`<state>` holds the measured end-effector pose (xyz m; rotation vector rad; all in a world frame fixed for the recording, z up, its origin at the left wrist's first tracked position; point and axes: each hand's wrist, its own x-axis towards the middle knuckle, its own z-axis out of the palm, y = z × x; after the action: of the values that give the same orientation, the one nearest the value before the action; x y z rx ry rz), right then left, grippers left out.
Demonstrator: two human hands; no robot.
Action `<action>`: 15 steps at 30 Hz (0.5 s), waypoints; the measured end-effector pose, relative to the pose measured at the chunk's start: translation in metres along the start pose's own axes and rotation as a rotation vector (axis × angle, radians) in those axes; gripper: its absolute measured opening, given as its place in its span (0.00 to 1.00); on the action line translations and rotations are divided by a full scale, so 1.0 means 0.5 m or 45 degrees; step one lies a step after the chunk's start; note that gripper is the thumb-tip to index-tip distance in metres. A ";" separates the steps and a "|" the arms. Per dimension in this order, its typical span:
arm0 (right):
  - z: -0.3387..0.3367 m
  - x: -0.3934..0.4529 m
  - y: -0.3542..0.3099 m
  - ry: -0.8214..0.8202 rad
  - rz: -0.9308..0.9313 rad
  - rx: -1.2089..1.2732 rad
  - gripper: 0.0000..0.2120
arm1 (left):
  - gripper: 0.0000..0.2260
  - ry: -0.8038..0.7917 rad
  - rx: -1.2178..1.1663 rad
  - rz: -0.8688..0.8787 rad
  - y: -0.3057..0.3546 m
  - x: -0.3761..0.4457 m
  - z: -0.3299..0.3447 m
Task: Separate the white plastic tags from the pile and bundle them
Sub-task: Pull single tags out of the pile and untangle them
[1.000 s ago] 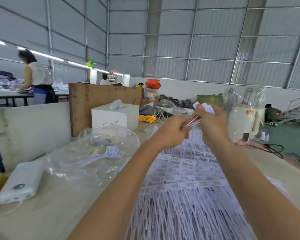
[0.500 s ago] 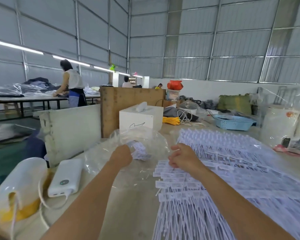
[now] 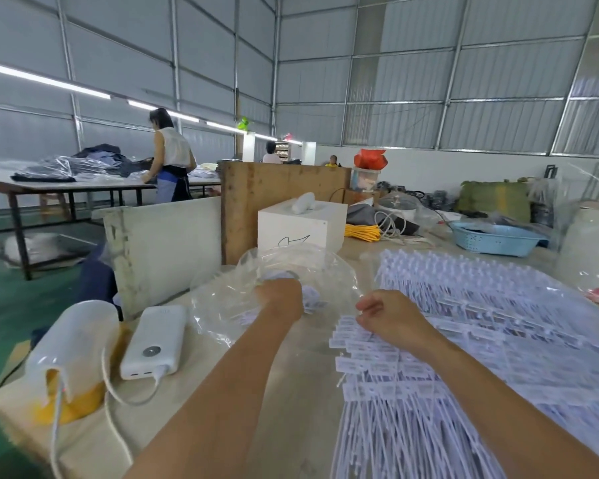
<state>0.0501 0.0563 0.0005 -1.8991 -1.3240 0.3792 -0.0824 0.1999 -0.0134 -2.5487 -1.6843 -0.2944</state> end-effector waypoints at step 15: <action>-0.234 -0.087 0.046 0.336 0.150 0.226 0.03 | 0.10 -0.041 -0.700 0.997 0.225 -0.122 -0.139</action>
<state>0.1206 -0.0356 0.0528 -1.8115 -0.9765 0.2838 -0.0106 0.0888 0.0473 -3.3469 -0.5245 -0.7145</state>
